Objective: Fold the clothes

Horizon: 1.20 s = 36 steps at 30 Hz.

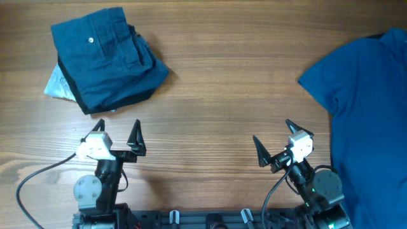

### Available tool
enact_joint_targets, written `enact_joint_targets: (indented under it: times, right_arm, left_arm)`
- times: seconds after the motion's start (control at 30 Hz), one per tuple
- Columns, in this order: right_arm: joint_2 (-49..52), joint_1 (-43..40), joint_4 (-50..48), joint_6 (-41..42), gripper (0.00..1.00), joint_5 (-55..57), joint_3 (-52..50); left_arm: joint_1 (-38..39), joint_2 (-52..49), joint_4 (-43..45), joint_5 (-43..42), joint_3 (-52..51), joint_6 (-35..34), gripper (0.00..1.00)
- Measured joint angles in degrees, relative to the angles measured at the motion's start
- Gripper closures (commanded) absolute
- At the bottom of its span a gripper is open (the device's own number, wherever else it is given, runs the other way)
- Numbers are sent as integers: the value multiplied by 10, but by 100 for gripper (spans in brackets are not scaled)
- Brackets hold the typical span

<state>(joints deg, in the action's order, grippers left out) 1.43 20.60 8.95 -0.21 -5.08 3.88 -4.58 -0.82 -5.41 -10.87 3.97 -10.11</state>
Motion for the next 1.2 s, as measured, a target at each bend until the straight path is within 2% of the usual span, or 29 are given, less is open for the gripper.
enact_joint_targets:
  times: [0.13, 1.2]
  right_arm:
    - [0, 0, 0, 0, 1, 0, 0]
    - [0, 0, 0, 0, 1, 0, 0]
  left_arm:
    - [0, 0, 4, -4, -25, 0, 0]
    - [0, 0, 7, -6, -25, 0, 0]
